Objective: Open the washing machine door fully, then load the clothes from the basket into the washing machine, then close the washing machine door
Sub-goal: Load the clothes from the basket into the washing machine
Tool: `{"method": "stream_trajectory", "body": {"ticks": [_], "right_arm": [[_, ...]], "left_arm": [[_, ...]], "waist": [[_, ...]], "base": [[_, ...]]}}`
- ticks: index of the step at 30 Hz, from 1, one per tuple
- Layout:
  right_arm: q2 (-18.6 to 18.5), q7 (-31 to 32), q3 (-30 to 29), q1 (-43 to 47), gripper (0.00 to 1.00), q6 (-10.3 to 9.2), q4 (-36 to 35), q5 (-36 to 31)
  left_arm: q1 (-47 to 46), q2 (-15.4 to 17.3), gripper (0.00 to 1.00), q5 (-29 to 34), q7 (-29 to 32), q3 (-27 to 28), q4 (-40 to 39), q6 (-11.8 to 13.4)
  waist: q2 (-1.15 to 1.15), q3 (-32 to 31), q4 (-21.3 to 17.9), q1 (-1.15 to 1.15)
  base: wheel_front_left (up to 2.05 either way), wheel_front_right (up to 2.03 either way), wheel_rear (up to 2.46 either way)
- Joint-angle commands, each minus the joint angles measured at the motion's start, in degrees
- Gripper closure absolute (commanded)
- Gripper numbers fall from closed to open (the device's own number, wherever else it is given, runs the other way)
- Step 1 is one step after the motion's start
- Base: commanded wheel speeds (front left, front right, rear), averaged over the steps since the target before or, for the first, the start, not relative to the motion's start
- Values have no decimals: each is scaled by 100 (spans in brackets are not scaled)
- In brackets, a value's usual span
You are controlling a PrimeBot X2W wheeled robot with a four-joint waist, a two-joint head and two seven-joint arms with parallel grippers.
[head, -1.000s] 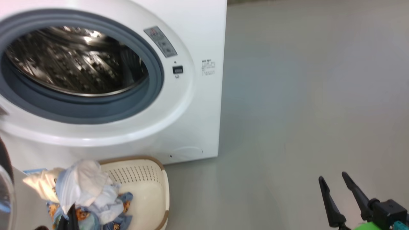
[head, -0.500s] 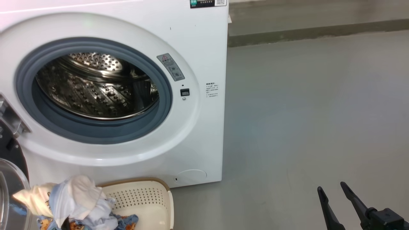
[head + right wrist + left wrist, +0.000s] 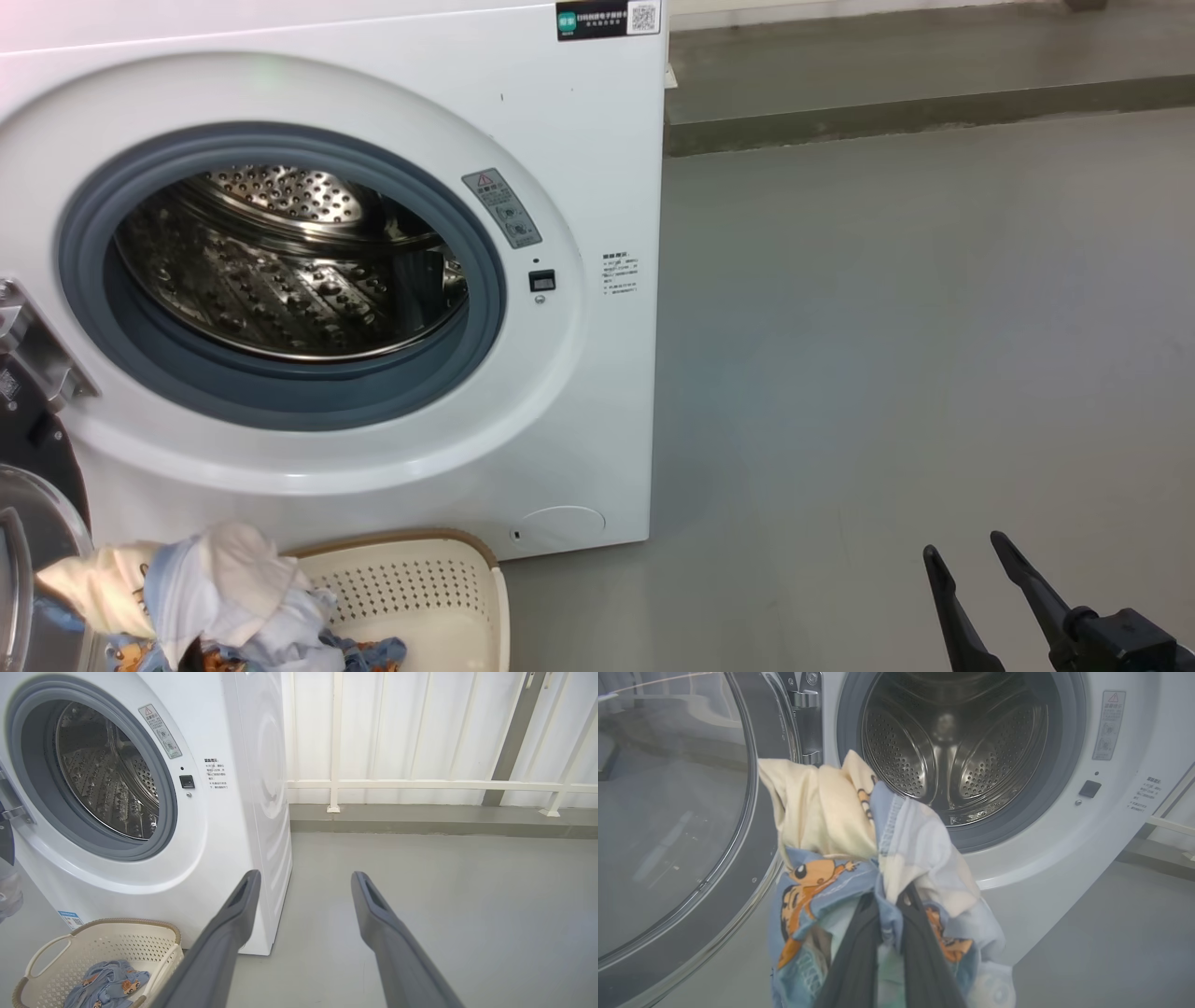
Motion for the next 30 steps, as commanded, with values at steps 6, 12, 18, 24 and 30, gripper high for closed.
{"method": "stream_trajectory", "body": {"ticks": [6, 12, 18, 24, 30], "right_arm": [[-36, -27, 161, -121, 0, 54, -169, -84], [-11, -27, 186, -164, 0, 54, -170, -67], [41, -27, 170, -183, 0, 54, -189, -66], [73, -27, 243, -265, 0, 54, -201, -60], [112, -27, 380, -530, 0, 54, -255, -28]], "left_arm": [[-112, 70, 100, -3, -61, 131, -256, -44], [-201, 70, 100, 36, -61, 73, -223, -49], [-474, 71, 100, 82, -61, -25, -60, -55], [-935, 71, 100, 121, -61, -145, 54, 2], [-1858, 247, 100, 182, -13, -155, 463, 107]], "waist": [[0, 62, -42, 0], [0, 144, -118, 0], [0, 273, -226, 0], [0, 456, -400, 0], [0, 1046, -664, 0]], "base": [[0, 0, 0], [0, 0, 0], [0, 0, 0], [0, 0, 0], [0, 0, 0]]}}
